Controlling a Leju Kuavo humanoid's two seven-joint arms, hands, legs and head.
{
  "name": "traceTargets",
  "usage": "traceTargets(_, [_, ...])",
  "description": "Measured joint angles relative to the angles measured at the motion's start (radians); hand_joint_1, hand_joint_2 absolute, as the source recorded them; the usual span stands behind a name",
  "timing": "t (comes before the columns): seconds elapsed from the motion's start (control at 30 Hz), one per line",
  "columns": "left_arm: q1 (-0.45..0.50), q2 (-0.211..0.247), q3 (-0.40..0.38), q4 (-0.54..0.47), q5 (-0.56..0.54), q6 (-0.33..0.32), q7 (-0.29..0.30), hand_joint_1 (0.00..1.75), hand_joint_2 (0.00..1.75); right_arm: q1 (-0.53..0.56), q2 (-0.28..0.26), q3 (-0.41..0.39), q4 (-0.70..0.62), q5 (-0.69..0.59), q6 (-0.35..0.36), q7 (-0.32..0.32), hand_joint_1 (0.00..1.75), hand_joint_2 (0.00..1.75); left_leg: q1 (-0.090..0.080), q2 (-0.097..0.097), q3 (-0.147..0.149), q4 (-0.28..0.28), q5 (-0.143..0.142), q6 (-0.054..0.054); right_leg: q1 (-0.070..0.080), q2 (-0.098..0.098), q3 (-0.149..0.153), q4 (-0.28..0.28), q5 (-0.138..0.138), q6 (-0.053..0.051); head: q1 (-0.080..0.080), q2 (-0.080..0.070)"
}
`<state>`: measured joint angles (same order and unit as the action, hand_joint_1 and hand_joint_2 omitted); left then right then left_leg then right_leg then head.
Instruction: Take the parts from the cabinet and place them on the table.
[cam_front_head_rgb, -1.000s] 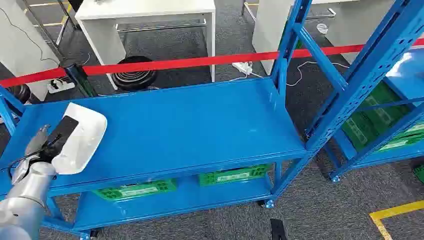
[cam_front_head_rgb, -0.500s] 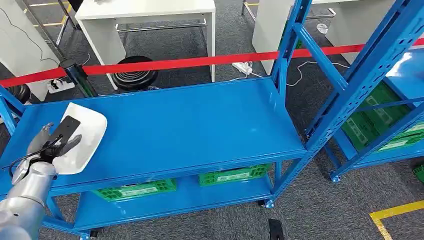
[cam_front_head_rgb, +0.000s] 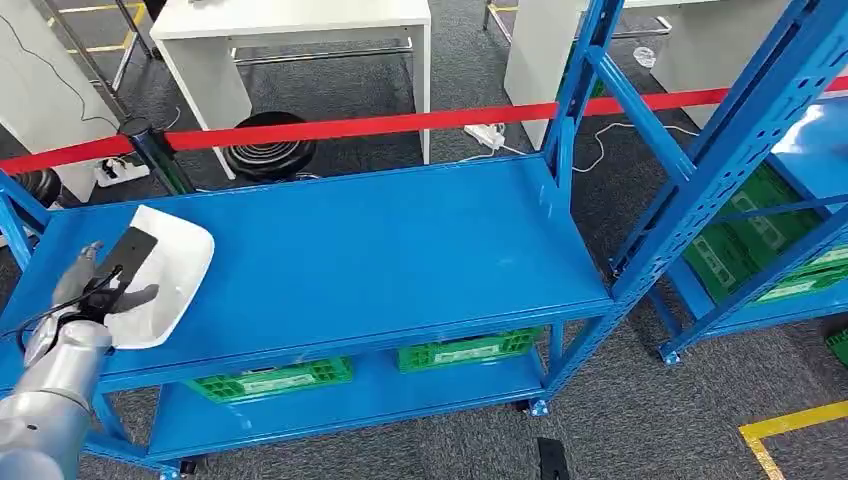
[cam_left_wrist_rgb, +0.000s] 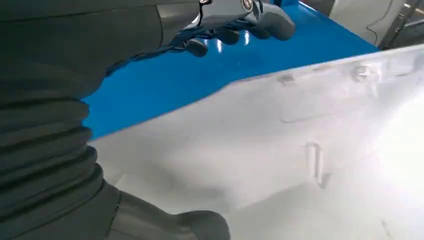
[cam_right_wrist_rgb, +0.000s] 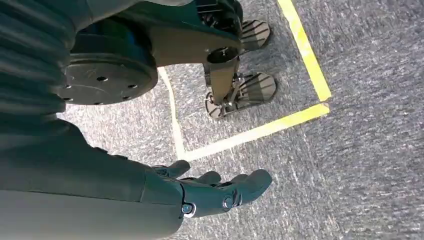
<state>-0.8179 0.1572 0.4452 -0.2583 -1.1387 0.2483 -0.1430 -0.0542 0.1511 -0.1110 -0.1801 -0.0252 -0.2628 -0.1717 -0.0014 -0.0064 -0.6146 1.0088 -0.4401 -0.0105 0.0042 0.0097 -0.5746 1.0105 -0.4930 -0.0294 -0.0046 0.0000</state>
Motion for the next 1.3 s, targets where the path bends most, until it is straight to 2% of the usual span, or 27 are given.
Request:
traceTargets(0.57, [-0.006,-0.023,0.000,0.001,0.005,-0.040,0.018,0.00,1.75,-0.001,0.000,0.000,0.000,-0.010,-0.009,-0.015,0.00,1.75,0.000,0.000,0.000,0.000,0.000,0.000,0.000,0.000,0.000,0.000,0.000,0.000,0.000,0.000])
traceTargets(0.83, [-0.008,-0.078,0.000,0.001,-0.013,-0.052,0.021,0.00,1.75,0.004,-0.003,-0.027,0.000,-0.055,-0.016,-0.041,0.00,1.75,0.000,0.000,0.000,0.000,0.000,0.000,0.000,0.000,0.000,0.000,0.000,0.000,0.000,0.000])
traceTargets(1.07, [-0.031,-0.145,-0.009,0.001,-0.032,-0.061,0.060,0.00,1.75,0.005,-0.005,-0.042,0.000,-0.054,-0.033,0.001,0.00,1.75,0.000,0.000,0.000,0.000,0.000,0.000,-0.001,0.000,0.000,0.000,0.000,0.000,0.000,0.000])
traceTargets(1.17, [-0.034,-0.149,-0.009,0.000,-0.022,-0.061,0.041,0.00,1.75,0.006,-0.005,-0.042,0.000,-0.045,-0.045,-0.004,0.00,1.75,0.000,0.000,0.000,0.000,0.000,0.000,0.000,0.001,0.000,0.000,0.000,0.000,0.000,0.000])
traceTargets(1.3, [-0.028,-0.132,-0.008,0.001,0.027,-0.080,-0.013,0.00,1.75,0.008,-0.005,-0.043,0.000,-0.043,-0.036,-0.056,0.00,1.75,0.000,0.000,0.000,0.000,0.000,0.000,0.000,0.001,0.000,0.000,0.000,0.000,0.000,0.000])
